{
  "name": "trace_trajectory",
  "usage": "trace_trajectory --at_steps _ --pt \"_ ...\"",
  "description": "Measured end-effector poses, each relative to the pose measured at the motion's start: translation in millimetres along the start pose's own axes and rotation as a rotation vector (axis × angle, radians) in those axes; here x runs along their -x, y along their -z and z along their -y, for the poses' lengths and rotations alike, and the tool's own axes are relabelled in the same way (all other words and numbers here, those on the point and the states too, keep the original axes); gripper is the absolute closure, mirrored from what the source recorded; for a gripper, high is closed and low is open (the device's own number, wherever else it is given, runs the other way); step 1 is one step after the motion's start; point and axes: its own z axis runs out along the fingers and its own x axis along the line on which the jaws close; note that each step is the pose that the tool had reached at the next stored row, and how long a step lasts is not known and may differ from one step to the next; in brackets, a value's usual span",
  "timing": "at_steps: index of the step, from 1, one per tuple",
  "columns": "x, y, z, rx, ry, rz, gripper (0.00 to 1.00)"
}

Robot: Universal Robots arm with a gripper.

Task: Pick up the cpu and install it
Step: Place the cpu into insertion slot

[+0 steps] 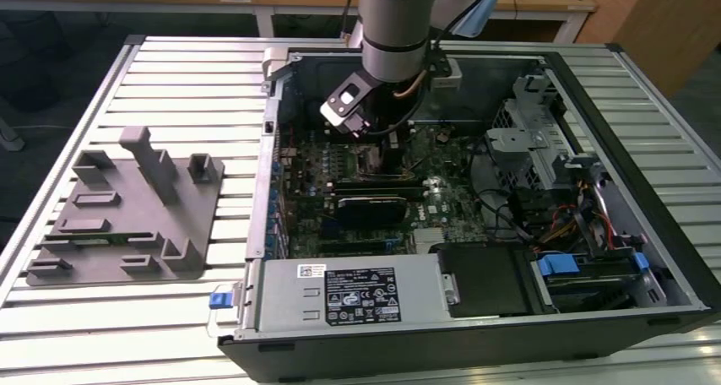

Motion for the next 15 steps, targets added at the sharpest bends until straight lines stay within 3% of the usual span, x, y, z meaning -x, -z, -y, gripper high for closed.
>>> trace_trajectory --at_steps 8,15 --pt "-0.6 -3.0 0.6 -0.0002 0.0 -0.0005 0.45" --pt "-0.6 -5.6 0.9 -0.0018 -0.002 -0.0059 0.45"
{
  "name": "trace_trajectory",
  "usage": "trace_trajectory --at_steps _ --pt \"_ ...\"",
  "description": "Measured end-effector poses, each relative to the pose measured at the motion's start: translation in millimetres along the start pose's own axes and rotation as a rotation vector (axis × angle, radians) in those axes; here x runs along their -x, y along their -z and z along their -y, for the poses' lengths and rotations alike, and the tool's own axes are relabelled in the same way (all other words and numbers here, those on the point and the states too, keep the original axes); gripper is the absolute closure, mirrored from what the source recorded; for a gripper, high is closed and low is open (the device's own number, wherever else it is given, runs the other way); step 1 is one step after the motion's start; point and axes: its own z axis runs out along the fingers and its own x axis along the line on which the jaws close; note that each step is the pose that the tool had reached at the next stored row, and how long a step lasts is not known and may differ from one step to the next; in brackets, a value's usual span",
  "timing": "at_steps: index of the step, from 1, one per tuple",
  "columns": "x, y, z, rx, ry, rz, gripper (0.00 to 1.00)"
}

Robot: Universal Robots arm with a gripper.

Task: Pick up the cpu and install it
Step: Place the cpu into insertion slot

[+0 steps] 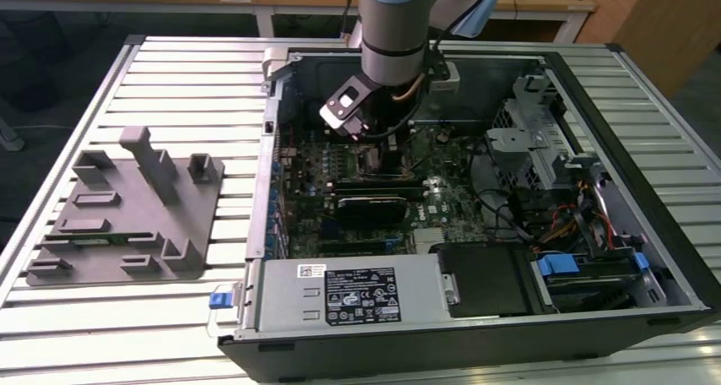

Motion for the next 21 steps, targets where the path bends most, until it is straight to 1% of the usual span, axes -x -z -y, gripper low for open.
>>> trace_trajectory --at_steps 7,21 --pt "0.1 -1.5 0.3 -0.0001 -0.025 0.001 0.45" --pt "-1.3 -3.4 0.7 -0.0002 -0.026 0.0007 0.45"
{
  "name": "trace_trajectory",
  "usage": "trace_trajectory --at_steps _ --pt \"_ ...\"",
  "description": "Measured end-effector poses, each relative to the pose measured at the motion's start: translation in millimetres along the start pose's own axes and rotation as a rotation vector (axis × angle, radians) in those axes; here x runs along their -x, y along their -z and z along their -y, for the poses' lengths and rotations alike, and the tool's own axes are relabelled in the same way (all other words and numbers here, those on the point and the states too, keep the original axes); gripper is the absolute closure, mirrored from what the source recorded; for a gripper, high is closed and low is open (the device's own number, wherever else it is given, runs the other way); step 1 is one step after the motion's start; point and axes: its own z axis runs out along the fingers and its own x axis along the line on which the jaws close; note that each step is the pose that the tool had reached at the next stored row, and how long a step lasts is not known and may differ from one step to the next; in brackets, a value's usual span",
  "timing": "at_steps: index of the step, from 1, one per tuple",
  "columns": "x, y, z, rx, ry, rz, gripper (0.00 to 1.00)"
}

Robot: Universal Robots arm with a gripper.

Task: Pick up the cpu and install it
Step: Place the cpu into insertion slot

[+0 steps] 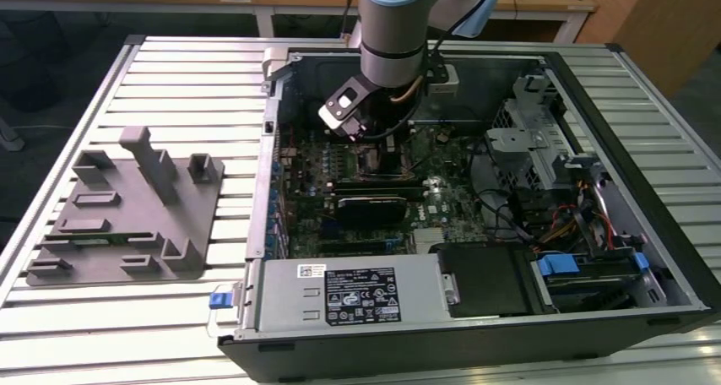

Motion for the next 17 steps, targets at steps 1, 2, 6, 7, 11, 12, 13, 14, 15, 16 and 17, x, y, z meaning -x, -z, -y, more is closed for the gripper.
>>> trace_trajectory --at_steps 1,2,6,7,11,12,13,14,15,16,17 --pt "0.0 0.0 0.0 -0.0001 0.0 0.0001 0.45" --pt "0.0 0.0 0.0 -0.0001 0.0 0.0001 0.45" --pt "-0.3 -0.2 -0.3 0.0 0.0 0.0 0.45" --pt "-0.6 -0.2 -0.3 0.0 0.0 0.0 0.45" --pt "-1.2 -0.3 -0.2 0.0 0.0 0.0 0.45" --pt "-1.2 -0.3 -0.2 -0.0001 0.0 -0.0001 0.45" --pt "-1.2 -0.3 -0.2 0.0 0.0 -0.0001 0.45" --pt "-1.3 -0.3 -0.2 0.0 0.0 -0.0001 0.45" --pt "-1.3 -0.4 -0.2 0.0 0.0 -0.0001 0.45" --pt "-1.3 -0.3 -0.2 0.0 0.0 -0.0001 0.45" --pt "-1.3 -0.4 -0.2 0.0 0.0 -0.0001 0.45"
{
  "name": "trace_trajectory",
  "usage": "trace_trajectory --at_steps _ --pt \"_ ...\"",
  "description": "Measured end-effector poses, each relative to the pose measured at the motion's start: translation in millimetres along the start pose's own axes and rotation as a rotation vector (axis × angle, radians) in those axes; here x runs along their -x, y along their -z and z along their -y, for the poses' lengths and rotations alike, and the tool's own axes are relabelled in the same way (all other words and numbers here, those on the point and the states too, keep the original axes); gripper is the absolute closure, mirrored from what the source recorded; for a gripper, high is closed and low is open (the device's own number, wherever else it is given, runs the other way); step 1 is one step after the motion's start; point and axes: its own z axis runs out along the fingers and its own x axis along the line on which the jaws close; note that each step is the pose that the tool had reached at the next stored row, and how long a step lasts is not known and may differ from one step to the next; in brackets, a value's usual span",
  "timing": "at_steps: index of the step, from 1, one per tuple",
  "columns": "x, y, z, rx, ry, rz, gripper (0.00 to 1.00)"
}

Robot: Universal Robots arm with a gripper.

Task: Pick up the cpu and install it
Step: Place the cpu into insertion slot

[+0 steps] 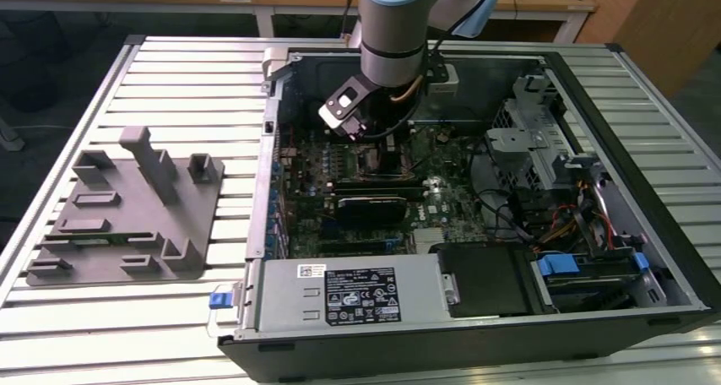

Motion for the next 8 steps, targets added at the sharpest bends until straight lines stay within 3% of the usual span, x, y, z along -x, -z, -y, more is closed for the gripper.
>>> trace_trajectory --at_steps 8 --pt "-0.2 -0.2 0.0 0.0001 0.0 -0.0003 0.45"
